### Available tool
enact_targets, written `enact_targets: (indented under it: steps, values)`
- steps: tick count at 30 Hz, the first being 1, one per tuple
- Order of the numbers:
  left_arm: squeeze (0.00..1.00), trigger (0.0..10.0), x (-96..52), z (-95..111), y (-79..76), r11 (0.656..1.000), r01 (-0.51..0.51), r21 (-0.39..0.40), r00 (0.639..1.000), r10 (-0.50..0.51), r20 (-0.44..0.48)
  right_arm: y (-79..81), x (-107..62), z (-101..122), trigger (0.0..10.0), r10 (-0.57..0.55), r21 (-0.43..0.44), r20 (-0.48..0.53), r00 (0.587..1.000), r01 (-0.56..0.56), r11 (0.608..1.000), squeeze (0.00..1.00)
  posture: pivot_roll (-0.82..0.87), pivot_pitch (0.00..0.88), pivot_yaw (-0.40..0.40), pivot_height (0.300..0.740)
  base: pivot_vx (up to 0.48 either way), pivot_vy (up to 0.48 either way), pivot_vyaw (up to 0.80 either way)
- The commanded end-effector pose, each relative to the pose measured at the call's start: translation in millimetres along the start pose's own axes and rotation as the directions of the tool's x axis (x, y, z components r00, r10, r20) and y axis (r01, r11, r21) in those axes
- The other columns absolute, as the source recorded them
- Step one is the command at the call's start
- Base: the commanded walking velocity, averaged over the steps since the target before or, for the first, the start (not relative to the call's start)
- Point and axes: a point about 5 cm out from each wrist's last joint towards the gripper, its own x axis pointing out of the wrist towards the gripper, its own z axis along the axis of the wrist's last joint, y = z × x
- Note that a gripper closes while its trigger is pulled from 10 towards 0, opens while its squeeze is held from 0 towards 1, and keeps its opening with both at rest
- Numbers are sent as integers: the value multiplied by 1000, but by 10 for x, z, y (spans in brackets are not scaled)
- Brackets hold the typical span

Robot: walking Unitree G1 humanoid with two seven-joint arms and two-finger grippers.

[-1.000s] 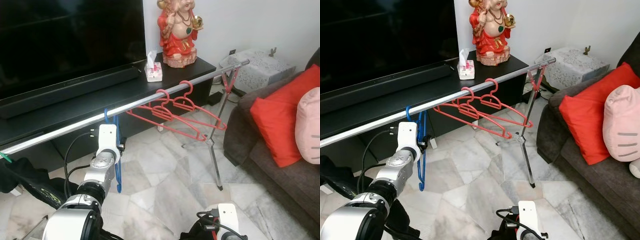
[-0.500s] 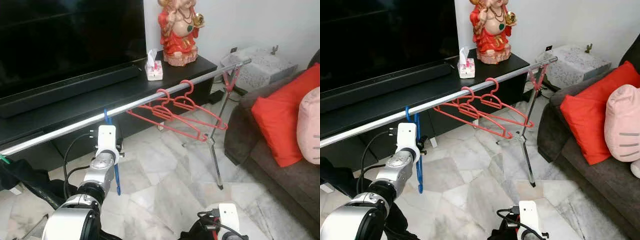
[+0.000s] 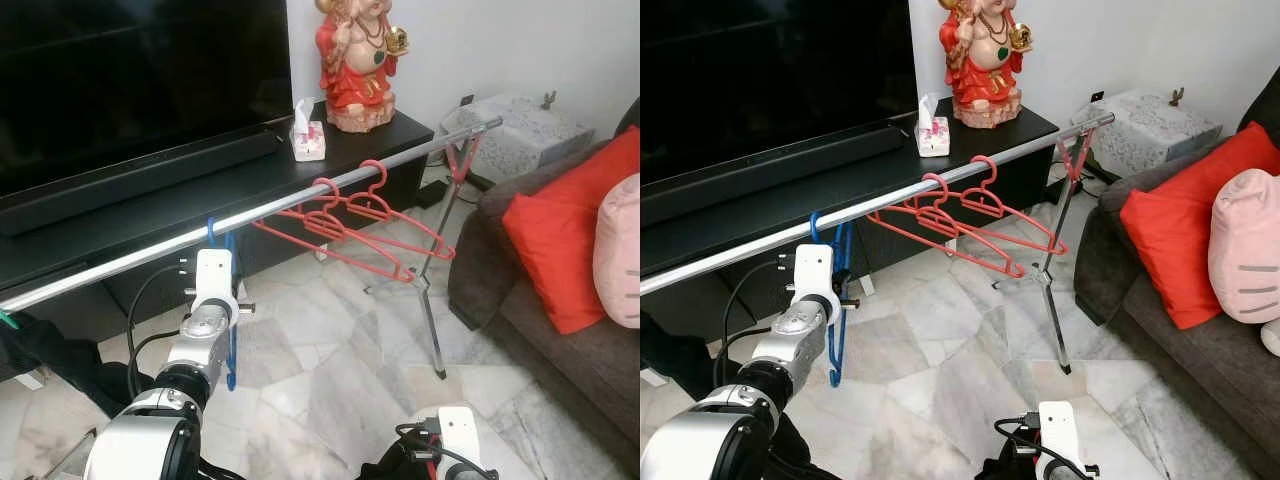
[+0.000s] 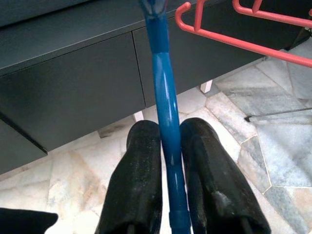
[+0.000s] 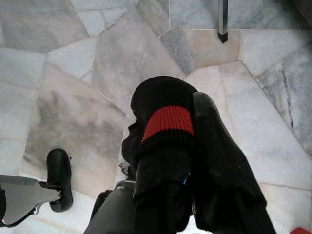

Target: Hang hanger

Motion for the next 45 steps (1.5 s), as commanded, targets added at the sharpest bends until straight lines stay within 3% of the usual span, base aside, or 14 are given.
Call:
enact_targets:
  steps: [1,9,19,20,21,23,24,25,30,31,37,45]
  values:
    - [0,0,9,21,12,1000,-5,10,1000,5,6,32,5,0,10000,6,-3,-12,1000,-6,1000,0,-76,0,21,740,0,0,0]
    - [0,0,4,33,32,1000,-16,0,1000,16,24,-13,14,20,10000,1,-5,-19,1000,-2,1000,0,-75,0,19,740,0,0,0]
    - [0,0,-16,171,46,1000,-20,2,991,19,130,2,23,44,10000,-1,-8,-20,1000,1,1000,0,-65,0,11,740,0,0,0]
    - [0,1529,-36,185,71,1000,-25,2,988,24,154,1,24,49,10000,0,-7,-18,1000,0,1000,0,-63,0,9,740,0,0,0]
    - [0,1529,-43,188,81,1000,-27,1,987,26,161,1,24,50,10000,0,-7,-17,1000,0,1000,0,-63,0,9,740,0,0,0]
    - [0,5176,-67,185,104,1000,-28,3,984,27,178,-3,25,55,10000,0,-7,-16,1000,0,1000,0,-64,0,7,740,0,0,0]
    - [0,8118,-86,177,117,1000,-26,13,982,23,188,-11,26,58,10000,-2,-5,-15,1000,2,1000,0,-64,0,7,740,0,0,0]
    - [0,10000,-108,163,130,1000,-23,21,980,19,197,-23,27,63,10000,-4,-2,-14,1000,4,1000,0,-63,0,7,740,0,0,0]
    - [0,10000,-285,39,174,997,25,72,974,-41,225,-112,32,102,10000,-25,13,3,1000,25,1000,0,-62,0,5,740,0,0,0]
    - [0,10000,-368,-28,191,991,47,122,970,-75,232,-162,36,142,10000,-37,25,20,999,37,999,0,-62,0,3,740,0,0,0]
    - [0,10000,-589,-313,253,970,100,220,977,-138,165,-249,59,321,10000,-52,43,93,994,49,998,0,-50,0,-20,740,0,0,0]
    - [0,10000,-821,-640,390,965,62,256,993,-86,84,-334,71,629,10000,-53,30,233,971,47,998,0,-52,0,-55,740,0,0,0]
